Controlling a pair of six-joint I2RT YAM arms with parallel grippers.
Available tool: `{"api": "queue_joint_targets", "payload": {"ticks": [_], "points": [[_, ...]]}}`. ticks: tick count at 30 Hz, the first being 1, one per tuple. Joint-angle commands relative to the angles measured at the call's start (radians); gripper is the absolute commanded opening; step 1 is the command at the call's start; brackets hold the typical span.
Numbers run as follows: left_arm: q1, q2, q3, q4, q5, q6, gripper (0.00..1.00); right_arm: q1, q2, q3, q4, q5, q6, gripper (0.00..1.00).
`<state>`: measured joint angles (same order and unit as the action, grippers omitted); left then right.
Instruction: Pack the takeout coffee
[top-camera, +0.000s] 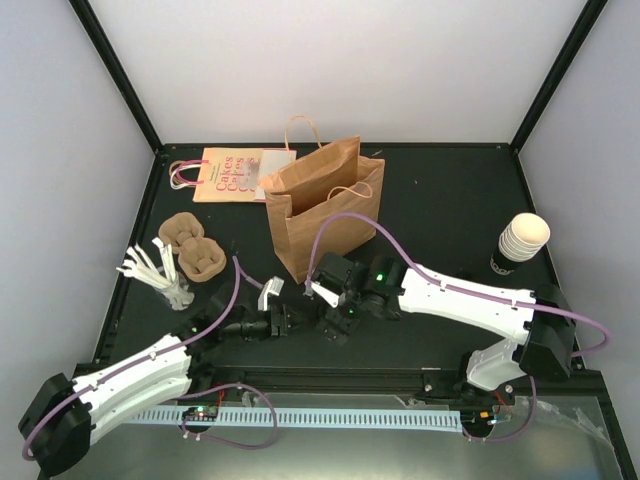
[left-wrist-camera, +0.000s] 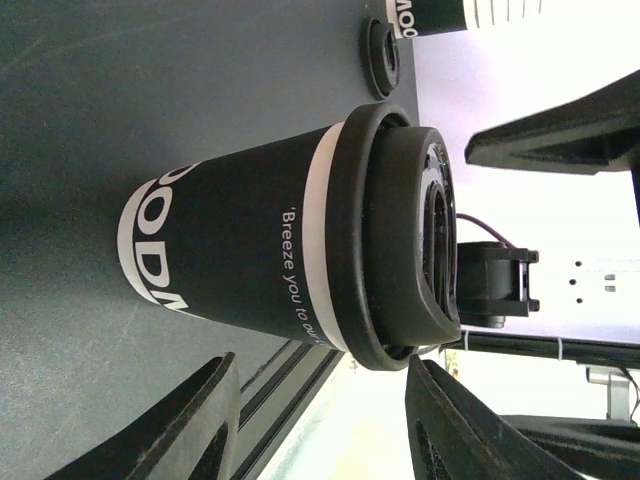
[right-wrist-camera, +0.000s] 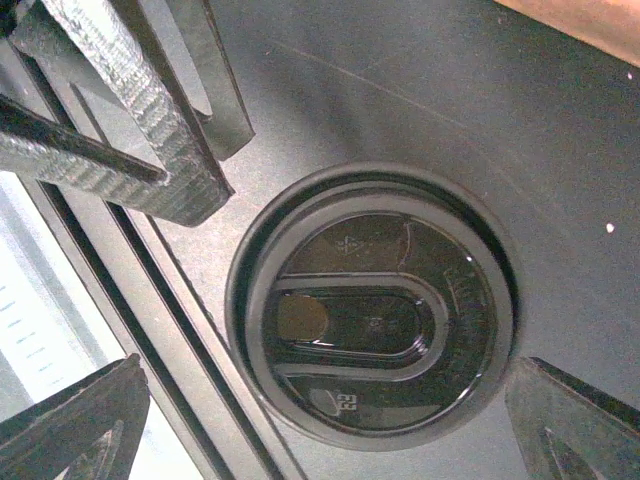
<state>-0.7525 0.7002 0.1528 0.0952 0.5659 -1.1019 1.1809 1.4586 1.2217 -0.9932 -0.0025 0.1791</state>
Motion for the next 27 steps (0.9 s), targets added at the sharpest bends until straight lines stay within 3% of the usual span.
{"api": "queue_joint_targets", "payload": {"ticks": [1,7,10,13,23,27], "points": [[-0.005,-0.007,-0.001,0.037,0.001,-0.013,0.48,-0.047,-0.020,0.026,0.007,-0.076,-0.182,1.00],[-0.006,-0.008,0.001,0.025,0.001,-0.009,0.48,-0.063,0.059,0.088,-0.062,-0.093,-0.311,1.00],[-0.006,-0.010,0.001,0.023,0.001,-0.007,0.48,-0.063,0.093,0.106,-0.089,-0.131,-0.380,0.94],[-0.006,-0.011,0.000,0.021,-0.003,-0.007,0.48,-0.063,0.108,0.106,-0.076,-0.075,-0.416,0.94],[-0.005,-0.014,0.002,0.011,-0.004,0.002,0.48,-0.063,0.163,0.138,-0.091,-0.066,-0.411,0.95],[-0.005,-0.019,0.002,0.008,-0.006,0.004,0.48,-0.063,0.153,0.127,-0.095,-0.064,-0.410,0.89]]}}
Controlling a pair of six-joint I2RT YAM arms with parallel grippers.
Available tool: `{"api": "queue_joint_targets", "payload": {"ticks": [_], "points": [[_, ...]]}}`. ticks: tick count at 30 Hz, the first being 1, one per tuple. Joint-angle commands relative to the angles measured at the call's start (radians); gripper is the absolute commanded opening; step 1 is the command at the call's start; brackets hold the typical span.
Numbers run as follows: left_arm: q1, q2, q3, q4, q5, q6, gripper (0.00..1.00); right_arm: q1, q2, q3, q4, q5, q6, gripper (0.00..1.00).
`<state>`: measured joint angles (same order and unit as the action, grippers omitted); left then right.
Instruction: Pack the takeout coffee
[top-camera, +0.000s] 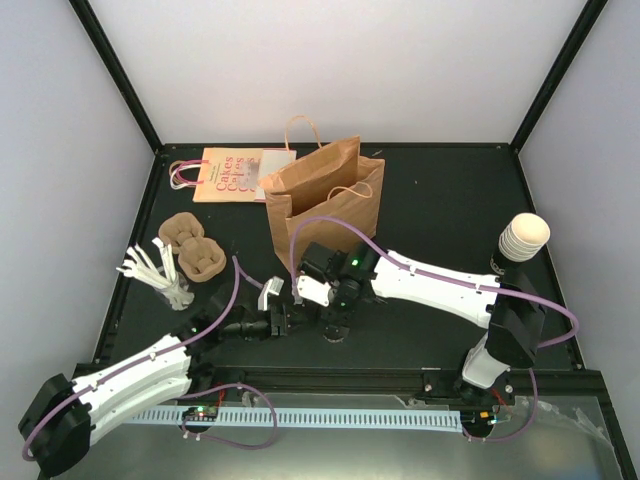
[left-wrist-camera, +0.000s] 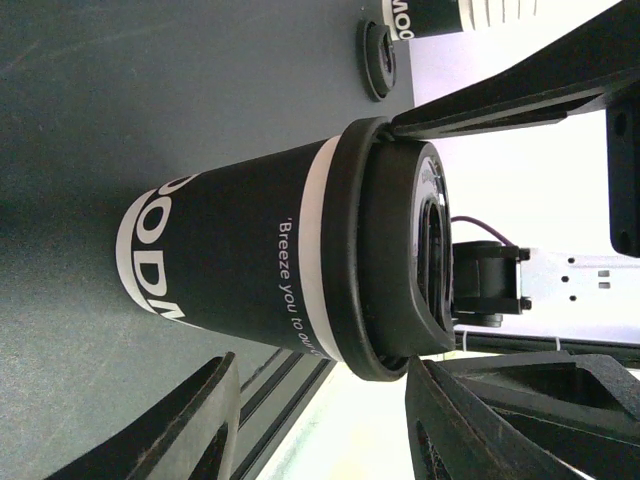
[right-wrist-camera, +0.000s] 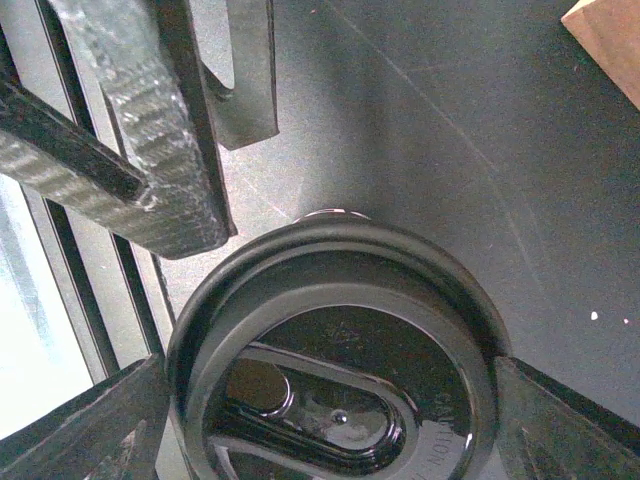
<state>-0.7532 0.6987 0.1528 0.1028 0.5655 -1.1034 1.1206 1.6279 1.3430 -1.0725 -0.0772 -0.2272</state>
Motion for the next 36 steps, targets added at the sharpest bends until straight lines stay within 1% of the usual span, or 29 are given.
{"api": "queue_joint_targets", "payload": {"ticks": [1,3,6,11,14,20,23,26,29,33,36], "points": [[-0.004,-0.018,0.002,0.002,-0.006,0.005,0.48,-0.002,-0.018,0.003,-0.014,0.011,-0.003,0.88],[-0.003,-0.015,0.003,0.002,-0.006,0.005,0.48,-0.003,-0.022,0.002,-0.013,0.008,-0.003,0.87],[-0.004,-0.015,0.005,0.000,-0.004,0.007,0.48,-0.004,-0.022,0.005,-0.016,0.000,-0.005,0.82],[-0.003,-0.018,0.005,-0.004,-0.006,0.007,0.48,-0.004,-0.014,0.010,-0.023,0.006,0.009,0.79],[-0.004,-0.022,0.005,-0.006,-0.006,0.005,0.48,-0.004,-0.013,0.014,-0.027,0.018,0.051,0.77],[-0.003,-0.031,0.004,-0.012,-0.009,0.005,0.48,-0.004,-0.029,-0.010,-0.024,0.005,0.234,0.77],[-0.005,-0.021,0.004,-0.002,-0.009,0.004,0.48,-0.002,-0.047,-0.031,-0.003,0.032,0.343,0.76],[-0.004,-0.008,0.007,0.010,-0.005,0.004,0.48,-0.002,-0.072,-0.039,0.026,0.100,0.499,0.76],[-0.004,0.001,0.010,0.016,-0.001,0.004,0.48,-0.003,-0.069,-0.027,0.031,0.128,0.628,0.76],[-0.004,0.001,0.011,0.018,-0.002,0.001,0.48,-0.001,-0.052,0.000,0.014,0.166,0.737,0.73],[-0.003,-0.002,0.010,0.019,-0.002,-0.002,0.48,-0.001,-0.058,0.002,0.019,0.197,0.783,0.73]]}}
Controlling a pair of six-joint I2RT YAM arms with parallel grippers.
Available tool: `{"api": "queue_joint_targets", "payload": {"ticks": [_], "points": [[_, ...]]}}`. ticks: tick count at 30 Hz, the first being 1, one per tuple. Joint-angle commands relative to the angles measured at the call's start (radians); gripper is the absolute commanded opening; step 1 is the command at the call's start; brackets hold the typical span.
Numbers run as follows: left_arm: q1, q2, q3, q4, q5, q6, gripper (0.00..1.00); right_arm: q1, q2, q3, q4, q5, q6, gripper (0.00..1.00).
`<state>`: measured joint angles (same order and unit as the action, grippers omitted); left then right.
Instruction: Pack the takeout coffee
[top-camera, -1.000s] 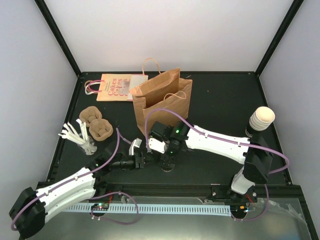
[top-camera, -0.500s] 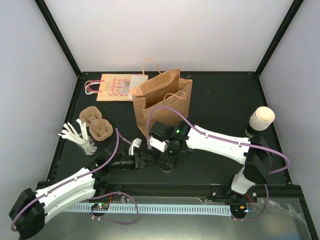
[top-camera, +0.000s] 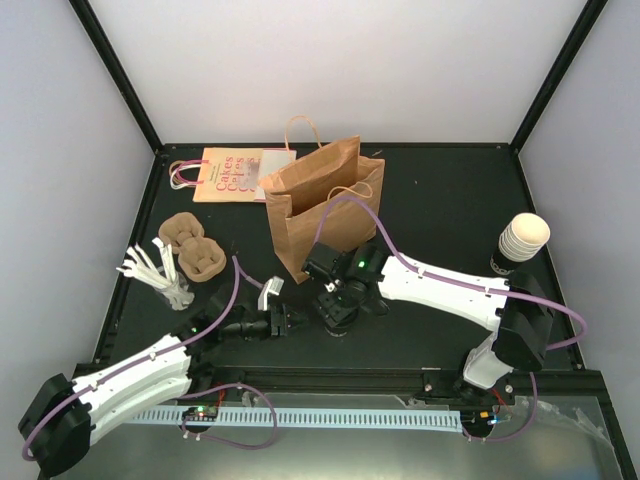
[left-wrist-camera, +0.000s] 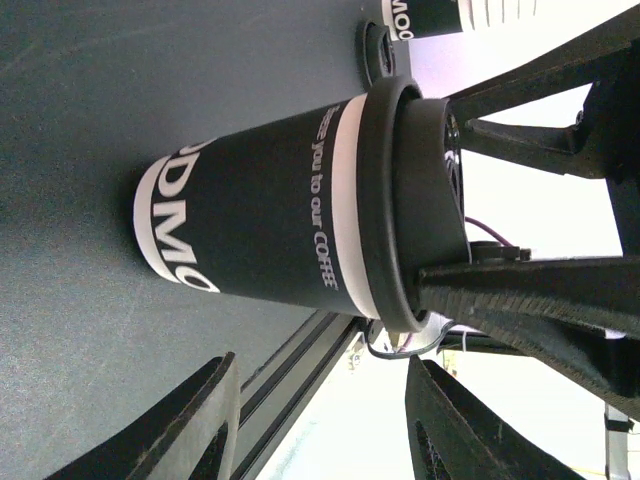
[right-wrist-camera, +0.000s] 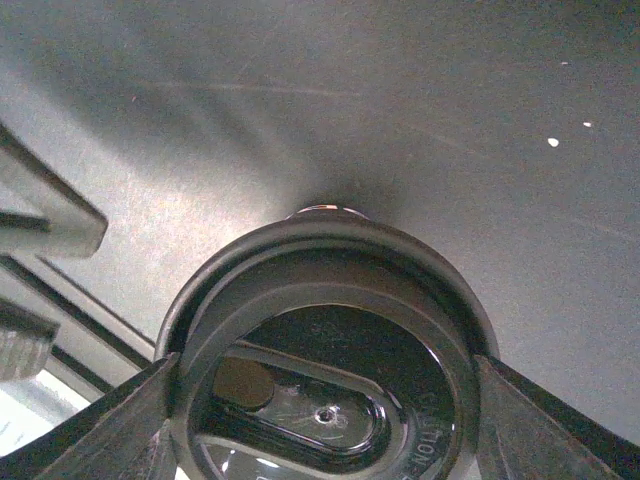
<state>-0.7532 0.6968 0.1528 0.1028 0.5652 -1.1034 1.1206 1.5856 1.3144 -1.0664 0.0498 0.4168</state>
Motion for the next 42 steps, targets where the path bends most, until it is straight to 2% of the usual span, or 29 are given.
{"api": "queue_joint_targets", "payload": {"ticks": [1,12,22,42], "points": [[-0.004,-0.001,0.010,0.018,-0.002,-0.004,0.48,-0.001,-0.020,0.031,0.016,0.077,0.153,0.73],[-0.027,0.047,0.004,0.124,-0.015,-0.047,0.48,-0.001,0.001,0.043,0.033,0.078,0.213,0.74],[-0.046,0.134,0.012,0.228,-0.012,-0.067,0.47,0.006,0.011,0.041,0.039,0.067,0.208,0.74],[-0.039,0.189,-0.010,0.345,-0.069,-0.094,0.45,0.025,0.066,0.071,0.015,0.050,0.186,0.74]]}}
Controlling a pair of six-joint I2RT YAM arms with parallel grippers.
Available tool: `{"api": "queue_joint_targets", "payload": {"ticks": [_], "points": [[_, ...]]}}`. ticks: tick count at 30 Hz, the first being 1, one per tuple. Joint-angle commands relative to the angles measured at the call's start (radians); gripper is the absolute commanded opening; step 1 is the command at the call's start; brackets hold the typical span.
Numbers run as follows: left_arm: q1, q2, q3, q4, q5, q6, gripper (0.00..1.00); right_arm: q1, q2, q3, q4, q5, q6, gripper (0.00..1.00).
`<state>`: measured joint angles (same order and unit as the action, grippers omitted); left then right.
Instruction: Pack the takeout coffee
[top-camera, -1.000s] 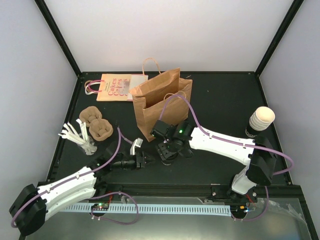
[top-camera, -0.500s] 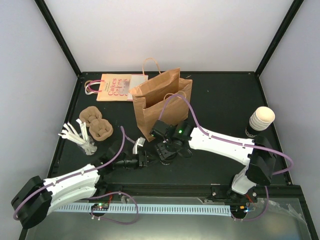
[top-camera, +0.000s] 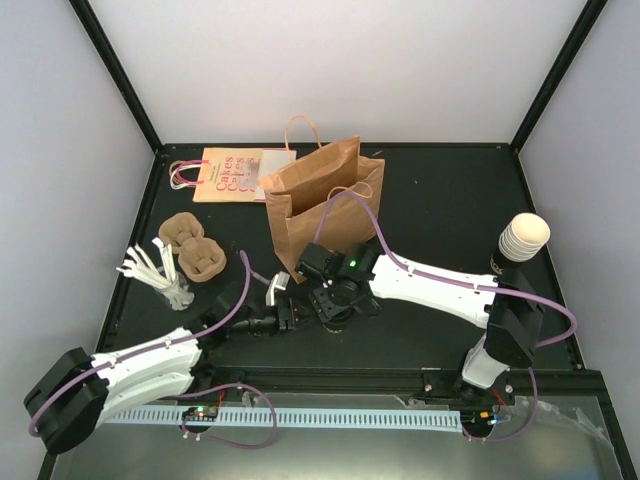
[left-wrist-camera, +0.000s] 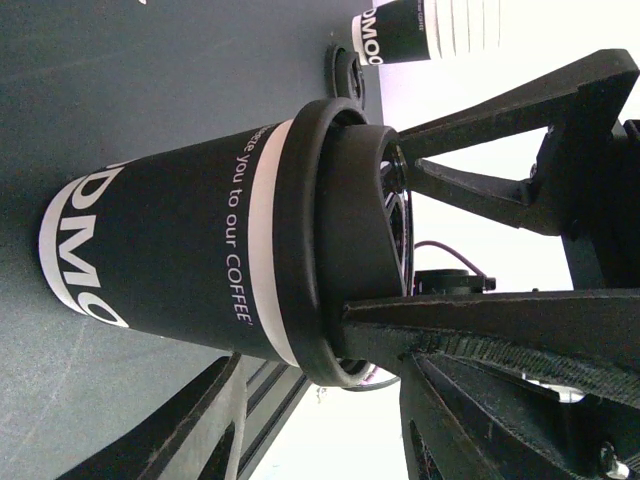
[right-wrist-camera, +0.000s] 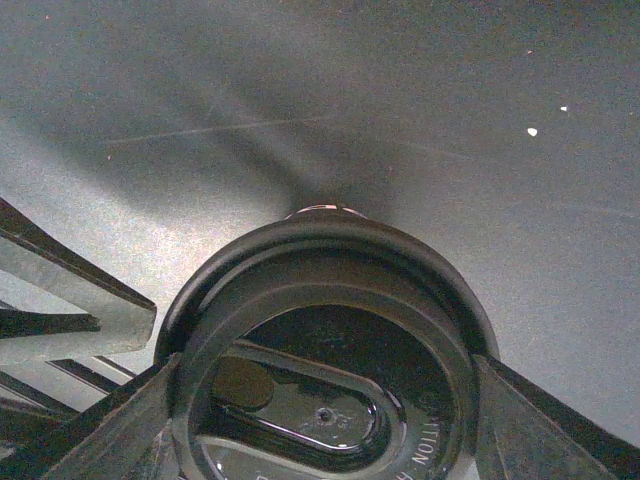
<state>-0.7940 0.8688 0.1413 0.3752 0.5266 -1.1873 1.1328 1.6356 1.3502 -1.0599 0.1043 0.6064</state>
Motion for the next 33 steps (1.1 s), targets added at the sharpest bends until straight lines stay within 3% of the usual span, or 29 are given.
{"api": "queue_joint_targets", "payload": {"ticks": [1,33], "points": [[0.004,0.022,0.000,0.076,-0.033,-0.011,0.45,0.013,0.019,0.036,0.008,-0.006,-0.005,0.74],[0.032,0.169,0.012,-0.151,-0.078,-0.019,0.19,0.024,0.083,-0.034,0.026,-0.019,-0.045,0.74]]}}
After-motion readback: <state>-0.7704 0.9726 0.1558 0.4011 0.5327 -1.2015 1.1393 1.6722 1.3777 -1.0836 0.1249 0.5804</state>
